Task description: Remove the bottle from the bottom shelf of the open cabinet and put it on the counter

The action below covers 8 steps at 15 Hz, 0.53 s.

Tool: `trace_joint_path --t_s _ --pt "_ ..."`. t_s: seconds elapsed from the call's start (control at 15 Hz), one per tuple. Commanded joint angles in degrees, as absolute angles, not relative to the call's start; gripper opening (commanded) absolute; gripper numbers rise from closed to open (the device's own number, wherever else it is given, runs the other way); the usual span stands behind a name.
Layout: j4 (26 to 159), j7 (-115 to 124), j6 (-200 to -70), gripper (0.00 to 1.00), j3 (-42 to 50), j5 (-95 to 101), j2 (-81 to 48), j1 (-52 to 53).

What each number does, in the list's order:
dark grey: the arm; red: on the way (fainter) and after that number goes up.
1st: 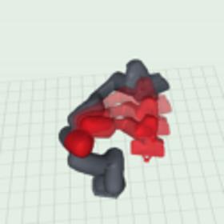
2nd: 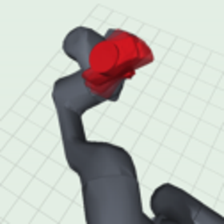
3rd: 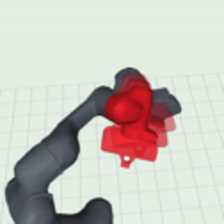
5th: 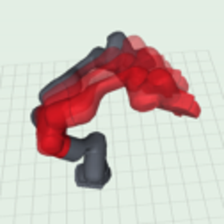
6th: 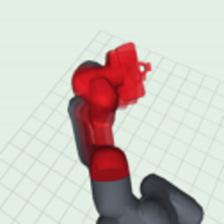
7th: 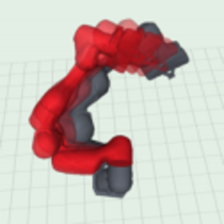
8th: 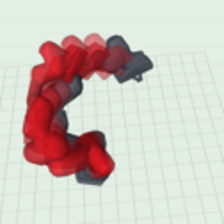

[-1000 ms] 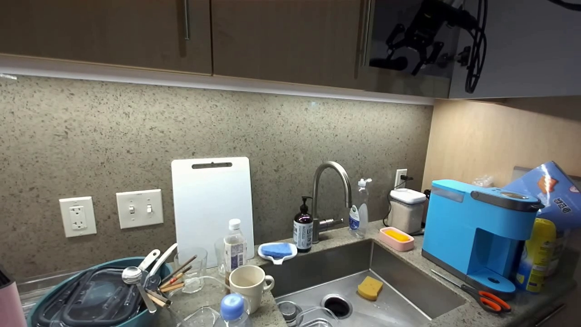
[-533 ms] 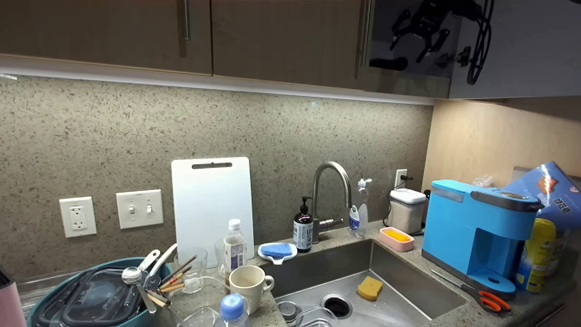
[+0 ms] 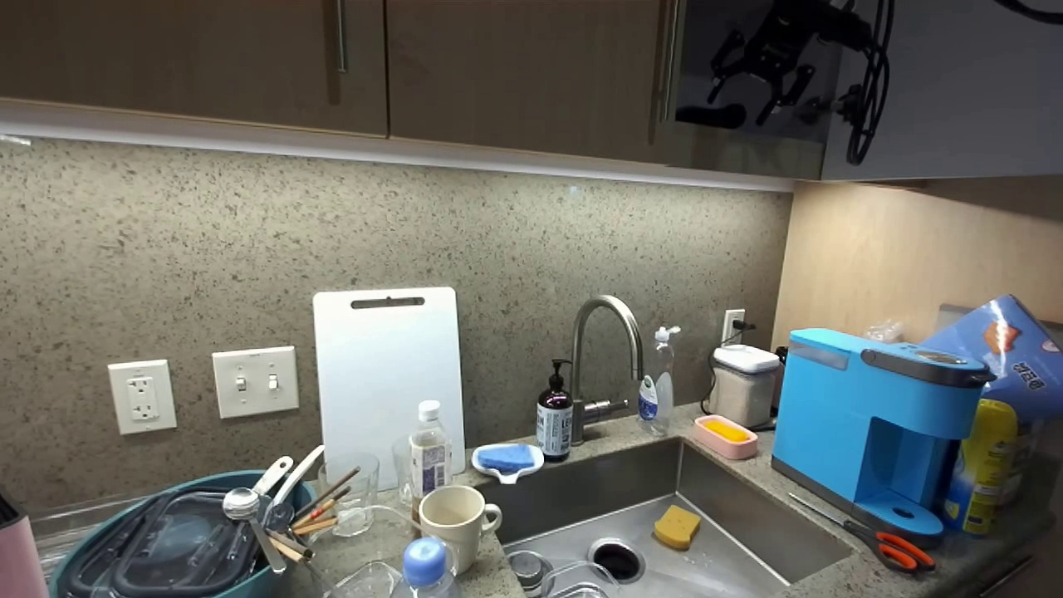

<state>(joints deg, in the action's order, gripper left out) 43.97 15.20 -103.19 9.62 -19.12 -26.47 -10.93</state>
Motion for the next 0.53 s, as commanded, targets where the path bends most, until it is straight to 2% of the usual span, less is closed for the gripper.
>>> trace_joint_path --t_s 0.0,0.13,0.2,0.27,0.4,0.47 --pt "40.5 16.8 -102.7 1.00 9.8 -19.6 -29.0 -11.6" --pt "39.7 16.6 -102.8 1.00 9.7 -19.8 -29.8 -11.8" --pt "39.3 16.5 -102.8 0.97 9.7 -19.9 -30.1 -11.9" --pt "38.9 16.3 -103.0 0.73 9.6 -20.1 -30.4 -12.0" --pt "38.1 15.8 -103.2 0.71 9.4 -20.3 -31.0 -12.1" --pt "37.7 15.7 -103.2 0.65 9.4 -20.3 -31.2 -12.1"
